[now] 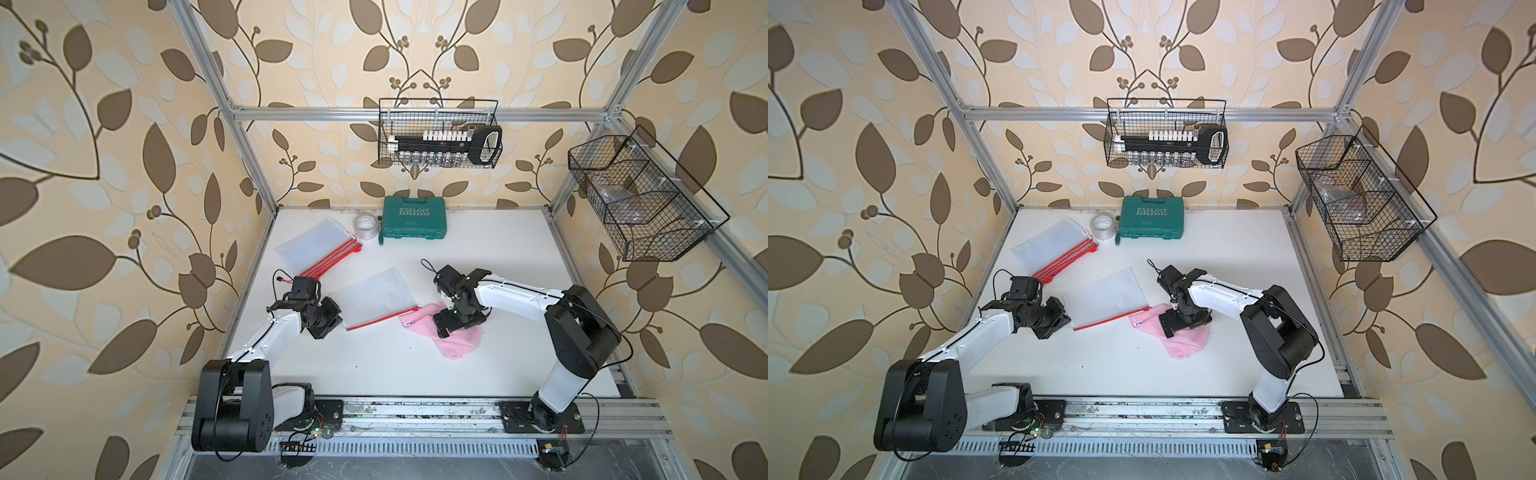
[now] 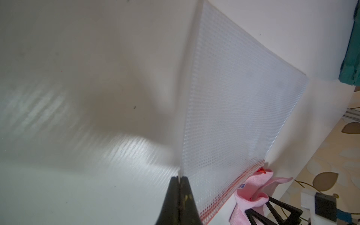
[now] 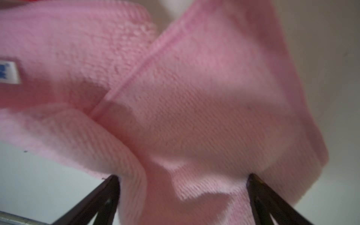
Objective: Wipe the document bag
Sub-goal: Wipe the dirt from the document bag.
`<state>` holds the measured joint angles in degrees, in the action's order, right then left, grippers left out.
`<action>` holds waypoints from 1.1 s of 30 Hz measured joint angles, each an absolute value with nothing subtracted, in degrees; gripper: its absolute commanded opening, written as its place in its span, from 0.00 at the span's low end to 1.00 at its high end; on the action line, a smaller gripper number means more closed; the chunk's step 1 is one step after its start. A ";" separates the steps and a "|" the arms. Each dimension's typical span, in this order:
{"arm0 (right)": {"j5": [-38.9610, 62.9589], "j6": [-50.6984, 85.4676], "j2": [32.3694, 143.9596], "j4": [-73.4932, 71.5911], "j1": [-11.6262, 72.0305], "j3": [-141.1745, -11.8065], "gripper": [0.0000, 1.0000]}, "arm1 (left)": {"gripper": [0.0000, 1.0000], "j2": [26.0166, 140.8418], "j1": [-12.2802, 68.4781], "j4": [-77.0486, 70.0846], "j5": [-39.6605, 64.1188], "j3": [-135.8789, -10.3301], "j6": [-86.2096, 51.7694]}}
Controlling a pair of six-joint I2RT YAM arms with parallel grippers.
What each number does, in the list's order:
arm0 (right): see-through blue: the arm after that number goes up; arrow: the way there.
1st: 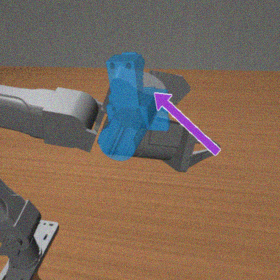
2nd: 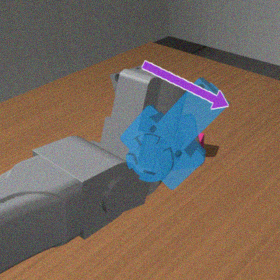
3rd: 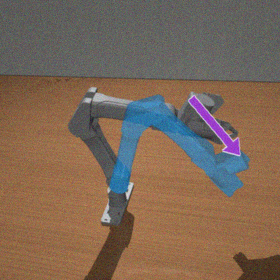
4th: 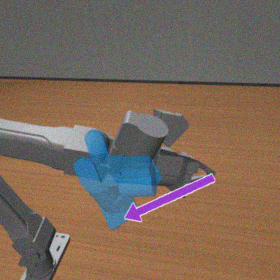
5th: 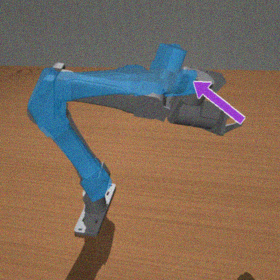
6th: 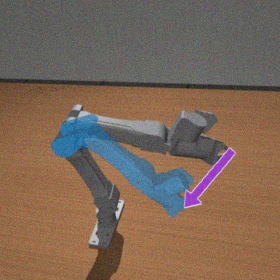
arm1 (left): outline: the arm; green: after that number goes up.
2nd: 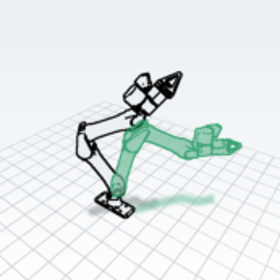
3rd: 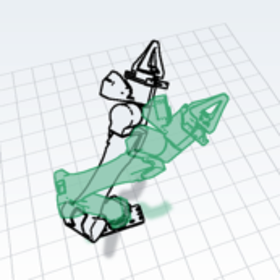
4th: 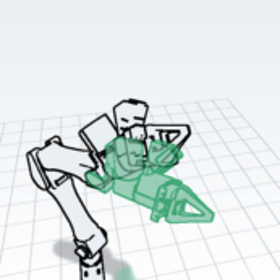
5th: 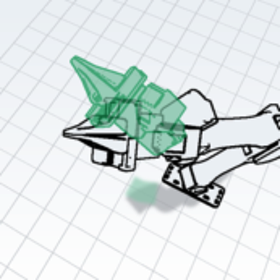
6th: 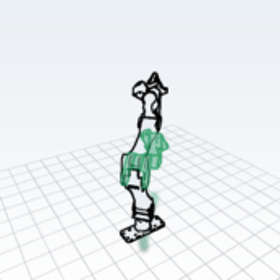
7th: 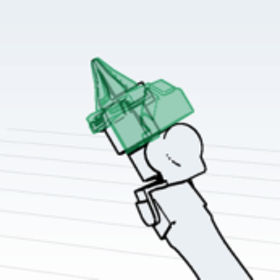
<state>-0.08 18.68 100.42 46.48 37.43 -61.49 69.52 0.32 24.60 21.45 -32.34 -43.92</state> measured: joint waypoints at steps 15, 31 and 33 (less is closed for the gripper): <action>-6.26 22.41 88.03 56.14 37.08 -64.07 0.00 | 0.00 81.12 13.72 15.66 17.06 -34.39 -47.53; 17.32 15.16 118.08 50.74 39.24 -100.38 0.00 | 0.00 89.91 18.44 5.98 17.15 -39.75 -50.09; 21.80 15.51 123.04 48.99 39.51 -103.57 0.00 | 0.00 90.06 18.44 5.72 17.23 -39.75 -50.26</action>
